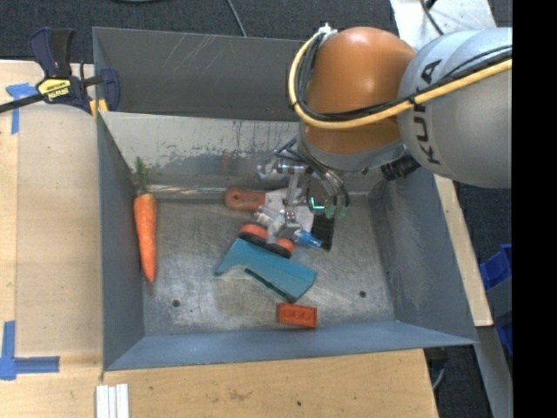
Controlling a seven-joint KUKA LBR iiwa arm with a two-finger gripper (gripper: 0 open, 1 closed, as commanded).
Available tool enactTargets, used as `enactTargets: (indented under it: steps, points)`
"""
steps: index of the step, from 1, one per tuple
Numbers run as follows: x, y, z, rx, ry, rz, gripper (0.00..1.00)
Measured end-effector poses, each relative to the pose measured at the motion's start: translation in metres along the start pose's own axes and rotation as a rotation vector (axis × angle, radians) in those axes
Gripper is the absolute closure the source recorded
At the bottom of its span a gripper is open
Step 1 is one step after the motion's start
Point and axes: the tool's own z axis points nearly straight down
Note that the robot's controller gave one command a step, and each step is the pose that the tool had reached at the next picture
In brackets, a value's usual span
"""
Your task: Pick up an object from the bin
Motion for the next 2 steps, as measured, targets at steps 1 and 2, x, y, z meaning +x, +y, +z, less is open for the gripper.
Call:
enactTargets:
  steps: [1,2]
  points:
    - [-0.002,0.000,-0.004,-0.001,-0.007,0.002,0.00]
    - [0.003,-0.003,0.030,-0.002,-0.014,0.059,0.00]
